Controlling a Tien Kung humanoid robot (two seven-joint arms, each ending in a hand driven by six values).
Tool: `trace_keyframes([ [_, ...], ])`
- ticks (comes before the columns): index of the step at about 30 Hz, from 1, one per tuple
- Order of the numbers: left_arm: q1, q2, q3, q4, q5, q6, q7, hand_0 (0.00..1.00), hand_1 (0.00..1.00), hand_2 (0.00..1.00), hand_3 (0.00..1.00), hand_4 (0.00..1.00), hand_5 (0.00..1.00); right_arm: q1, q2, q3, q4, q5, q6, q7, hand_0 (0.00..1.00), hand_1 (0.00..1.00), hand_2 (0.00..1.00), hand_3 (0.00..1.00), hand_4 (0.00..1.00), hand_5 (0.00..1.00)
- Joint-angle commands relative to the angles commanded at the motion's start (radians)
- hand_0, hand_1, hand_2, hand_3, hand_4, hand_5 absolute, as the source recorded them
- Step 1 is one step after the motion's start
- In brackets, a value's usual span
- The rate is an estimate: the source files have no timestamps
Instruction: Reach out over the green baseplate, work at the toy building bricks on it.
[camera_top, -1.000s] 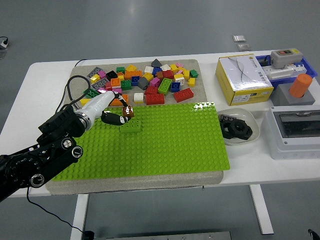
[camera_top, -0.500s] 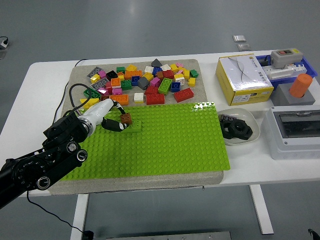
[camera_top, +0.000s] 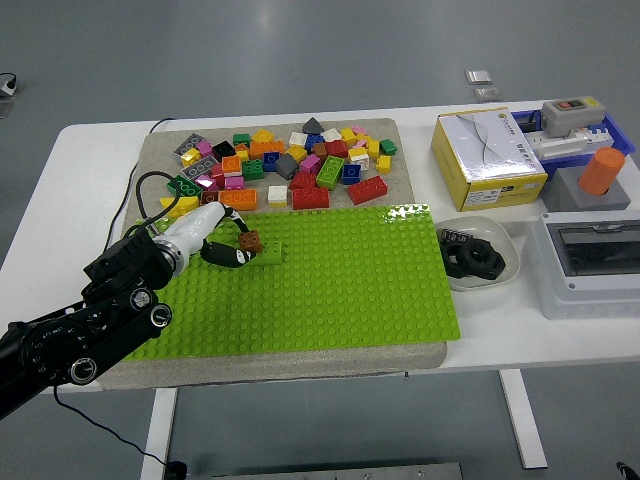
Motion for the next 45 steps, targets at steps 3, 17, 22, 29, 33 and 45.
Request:
trace_keyframes([
  [3,0.001,0.001,0.002,0.001,-0.001,0.000,-0.002,0.998,0.979,0.911,0.511,0.704,0.180,-0.001,0.000,-0.001,0.000,0.002,0.000,0.001,0.680,0.667,0.704,0.780,0.898,0.960],
  [17,0.000,0.003,-0.001,0.003,-0.009,0.007,-0.014,0.998,0.977,0.919,0.558,0.751,0.177,-0.001,0.000,-0.004,-0.001,0.009,0.001,0.003,0.679,0.666,0.704,0.779,0.899,0.961],
  [22,-0.001,0.004,0.001,0.002,-0.011,0.003,-0.015,0.998,0.979,0.919,0.561,0.778,0.167,-0.001,0.000,-0.007,-0.001,0.013,0.002,0.005,0.679,0.666,0.702,0.779,0.899,0.961],
  [29,-0.003,0.004,0.003,-0.002,-0.012,-0.002,-0.016,0.998,0.978,0.918,0.559,0.789,0.180,0.000,0.000,-0.008,-0.001,0.017,0.002,0.007,0.679,0.666,0.702,0.779,0.898,0.960],
  [33,-0.004,0.005,0.003,-0.002,-0.012,-0.006,-0.016,0.998,0.978,0.921,0.564,0.804,0.182,0.000,0.000,-0.010,-0.001,0.020,0.002,0.008,0.679,0.666,0.702,0.778,0.900,0.962],
  [45,-0.006,0.007,0.004,0.006,-0.020,-0.004,-0.021,0.998,0.978,0.928,0.581,0.847,0.187,0.000,-0.001,-0.013,-0.001,0.024,0.002,0.010,0.679,0.665,0.701,0.777,0.899,0.962],
])
